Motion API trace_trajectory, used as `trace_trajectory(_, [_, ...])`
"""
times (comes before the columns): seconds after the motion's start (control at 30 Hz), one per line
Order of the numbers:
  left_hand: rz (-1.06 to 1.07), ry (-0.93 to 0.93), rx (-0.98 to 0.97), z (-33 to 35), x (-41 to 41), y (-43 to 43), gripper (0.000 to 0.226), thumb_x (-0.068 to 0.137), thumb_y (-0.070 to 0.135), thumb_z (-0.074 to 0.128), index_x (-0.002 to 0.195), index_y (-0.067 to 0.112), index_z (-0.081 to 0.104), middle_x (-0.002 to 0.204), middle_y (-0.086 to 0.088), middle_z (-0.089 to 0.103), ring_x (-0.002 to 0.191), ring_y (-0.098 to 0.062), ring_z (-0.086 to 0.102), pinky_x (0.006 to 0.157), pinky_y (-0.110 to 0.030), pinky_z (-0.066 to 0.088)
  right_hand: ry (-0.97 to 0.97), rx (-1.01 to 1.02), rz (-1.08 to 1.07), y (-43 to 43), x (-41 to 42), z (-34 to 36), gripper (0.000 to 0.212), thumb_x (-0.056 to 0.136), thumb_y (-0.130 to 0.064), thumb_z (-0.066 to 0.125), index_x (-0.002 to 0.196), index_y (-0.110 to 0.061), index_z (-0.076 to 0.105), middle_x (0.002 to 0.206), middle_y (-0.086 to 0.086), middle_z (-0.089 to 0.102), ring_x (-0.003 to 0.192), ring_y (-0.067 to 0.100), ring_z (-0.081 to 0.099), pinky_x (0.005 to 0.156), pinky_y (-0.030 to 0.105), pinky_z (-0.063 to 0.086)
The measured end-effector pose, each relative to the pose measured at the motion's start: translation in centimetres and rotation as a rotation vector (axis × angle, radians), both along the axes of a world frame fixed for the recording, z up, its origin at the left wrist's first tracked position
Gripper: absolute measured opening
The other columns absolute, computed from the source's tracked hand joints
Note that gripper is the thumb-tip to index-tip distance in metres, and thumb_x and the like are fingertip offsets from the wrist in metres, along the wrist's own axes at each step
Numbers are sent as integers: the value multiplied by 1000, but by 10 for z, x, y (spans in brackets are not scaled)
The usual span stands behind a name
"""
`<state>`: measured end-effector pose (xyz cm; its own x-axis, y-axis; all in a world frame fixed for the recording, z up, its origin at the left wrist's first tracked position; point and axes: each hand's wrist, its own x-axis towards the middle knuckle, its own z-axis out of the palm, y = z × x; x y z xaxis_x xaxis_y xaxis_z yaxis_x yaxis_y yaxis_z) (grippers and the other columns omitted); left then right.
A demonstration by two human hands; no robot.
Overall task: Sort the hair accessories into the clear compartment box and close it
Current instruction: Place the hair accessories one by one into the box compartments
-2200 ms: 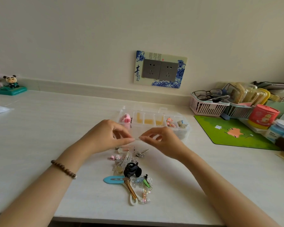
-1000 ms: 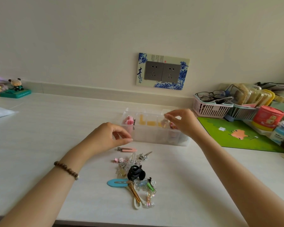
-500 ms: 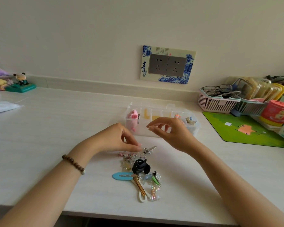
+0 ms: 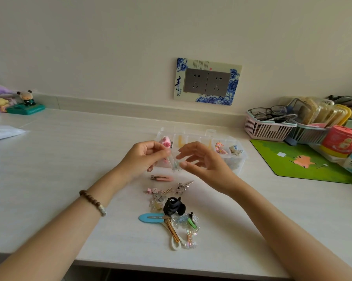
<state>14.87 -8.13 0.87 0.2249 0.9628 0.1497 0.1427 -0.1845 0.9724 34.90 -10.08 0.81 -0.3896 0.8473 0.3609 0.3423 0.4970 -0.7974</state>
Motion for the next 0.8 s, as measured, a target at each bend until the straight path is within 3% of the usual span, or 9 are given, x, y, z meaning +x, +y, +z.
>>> trace_trajectory(0.13, [57,-66,-49,-2,3,1,17,88,19,60,93,4,66,58,7,67,45,-6,41,43,-14,36,-53,148,23,-3,-2,2,37,73,-22,76,105,-26,58,110,-8,60,89,12,62,80,28,53])
trace_trajectory(0.27, [41,-73,-48,-2,8,-1,15,90,22,58,88,8,65,52,9,64,41,-4,42,45,-14,40,-101,245,-4,0,-4,1,27,77,-15,73,103,-17,65,104,-5,61,85,11,62,78,24,55])
trace_trajectory(0.43, [27,-147,73,-6,12,1,22,88,26,59,94,5,62,78,-3,70,52,-5,53,49,-16,45,76,292,-142,5,-2,8,22,77,-16,70,98,-18,64,96,-10,66,84,4,64,76,18,53])
trace_trajectory(0.5, [87,-27,277,-11,10,4,18,87,25,62,97,10,62,87,-1,68,63,-4,58,59,-14,45,214,278,-236,12,8,17,22,79,-14,70,99,-19,62,92,-8,67,83,3,65,78,18,53])
trace_trajectory(0.6, [173,280,536,-20,6,12,27,85,42,60,106,25,60,103,13,62,91,0,53,81,-9,38,271,269,-404,28,35,31,24,84,-17,66,106,-16,58,84,-6,68,80,5,66,78,17,52])
trace_trajectory(0.7, [207,408,611,-24,6,18,48,82,57,45,118,28,55,115,17,55,107,1,42,92,-14,31,145,203,-505,45,56,32,22,84,-22,65,104,-18,57,80,-8,67,73,-3,64,76,18,50])
trace_trajectory(0.8, [196,459,600,-26,6,20,60,80,61,37,124,24,52,122,15,50,115,4,34,98,-19,26,-40,137,-498,56,64,25,19,85,-26,64,103,-20,62,83,-6,69,80,6,65,79,26,48])
